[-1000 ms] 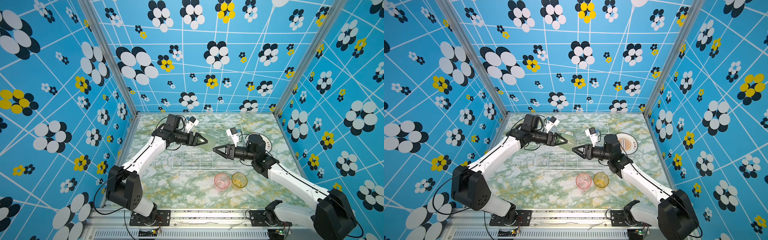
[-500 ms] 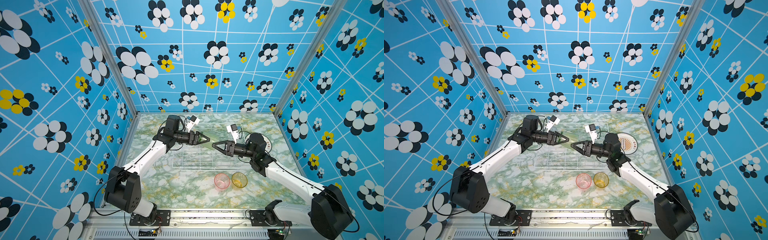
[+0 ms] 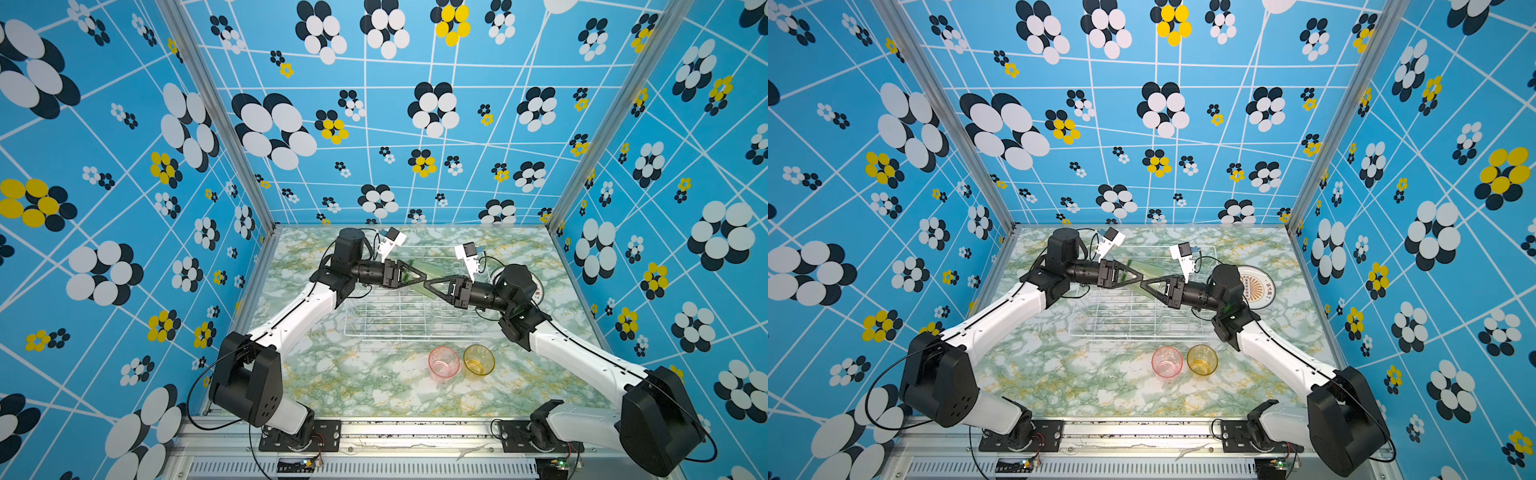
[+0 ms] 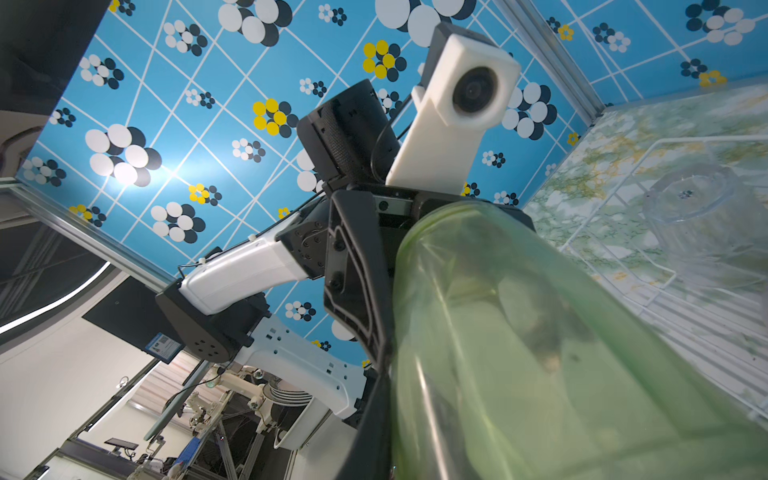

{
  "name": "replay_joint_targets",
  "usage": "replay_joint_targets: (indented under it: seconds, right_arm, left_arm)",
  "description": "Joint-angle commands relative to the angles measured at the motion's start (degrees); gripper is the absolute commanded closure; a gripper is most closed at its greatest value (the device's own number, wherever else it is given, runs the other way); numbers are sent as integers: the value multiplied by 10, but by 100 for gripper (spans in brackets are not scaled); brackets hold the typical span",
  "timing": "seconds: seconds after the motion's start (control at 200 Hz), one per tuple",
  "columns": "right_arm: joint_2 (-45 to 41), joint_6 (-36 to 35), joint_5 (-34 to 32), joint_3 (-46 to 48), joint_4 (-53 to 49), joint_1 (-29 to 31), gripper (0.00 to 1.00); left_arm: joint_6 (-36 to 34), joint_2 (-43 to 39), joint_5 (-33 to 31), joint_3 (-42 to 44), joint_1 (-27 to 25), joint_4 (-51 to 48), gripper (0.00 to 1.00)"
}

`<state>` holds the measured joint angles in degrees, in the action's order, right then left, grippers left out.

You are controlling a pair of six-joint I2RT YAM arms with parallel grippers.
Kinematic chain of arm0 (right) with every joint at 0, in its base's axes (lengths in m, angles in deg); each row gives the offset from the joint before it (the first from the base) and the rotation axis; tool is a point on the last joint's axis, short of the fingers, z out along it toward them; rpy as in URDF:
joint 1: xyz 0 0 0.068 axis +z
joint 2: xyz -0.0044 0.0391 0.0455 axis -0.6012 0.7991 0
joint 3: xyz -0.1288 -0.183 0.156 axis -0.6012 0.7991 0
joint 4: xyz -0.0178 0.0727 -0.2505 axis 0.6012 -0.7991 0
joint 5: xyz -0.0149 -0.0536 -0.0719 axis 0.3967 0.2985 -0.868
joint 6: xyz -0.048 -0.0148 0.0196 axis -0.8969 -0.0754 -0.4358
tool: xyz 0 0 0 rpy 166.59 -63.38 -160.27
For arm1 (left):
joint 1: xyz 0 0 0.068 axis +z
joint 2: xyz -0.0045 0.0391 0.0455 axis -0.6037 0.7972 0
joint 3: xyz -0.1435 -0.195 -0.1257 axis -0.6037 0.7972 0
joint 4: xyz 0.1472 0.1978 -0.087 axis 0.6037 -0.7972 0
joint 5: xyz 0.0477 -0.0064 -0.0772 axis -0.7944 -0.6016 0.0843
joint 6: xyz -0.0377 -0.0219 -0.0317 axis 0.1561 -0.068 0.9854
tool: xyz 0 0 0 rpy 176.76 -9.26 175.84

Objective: Unload the mixed dishes from the dish rack
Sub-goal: 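Carry the green glass toward the table edge with right gripper while left gripper releases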

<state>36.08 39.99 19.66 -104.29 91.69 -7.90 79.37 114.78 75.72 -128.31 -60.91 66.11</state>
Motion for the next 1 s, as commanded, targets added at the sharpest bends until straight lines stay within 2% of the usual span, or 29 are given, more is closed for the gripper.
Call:
replay_joint_targets:
  seconds: [0.0, 0.21, 0.24, 0.405, 0.505, 0.655, 0.72, 0.87, 0.915, 0.995]
  right_arm:
    - [4, -4, -18, -15, -2, -3, 91]
    - [-4, -21, -24, -20, -28, -3, 97]
    - [-6, -23, -23, -22, -31, -3, 98]
    - [-13, -42, -12, -32, -72, -3, 100]
    - [-24, -66, -10, -41, -125, -3, 100]
    - [-49, -127, -24, -59, -252, -1, 100]
    - [-60, -170, -44, -75, -337, 3, 100]
    - [-71, -311, -162, -156, -589, 64, 100]
    - [-67, -343, -200, -183, -647, 93, 100]
    - [-53, -383, -252, -225, -724, 146, 100]
  left_arm:
    - [-7, -9, 10, 6, -8, 14, 31]
    - [-69, -31, -29, -2, -8, -69, 8]
    - [-77, -34, -32, -3, -8, -78, 0]
    - [-86, -51, -39, -4, -1, -91, 1]
    - [-105, -69, -68, -7, 12, -125, 1]
    - [-135, -97, -131, -9, 31, -191, 1]
    - [-155, -113, -191, -11, 35, -236, 1]
    - [-204, -143, -382, -22, 34, -357, 0]
    - [-211, -151, -406, -18, 33, -367, 1]
    - [-216, -162, -408, -5, 33, -365, 0]
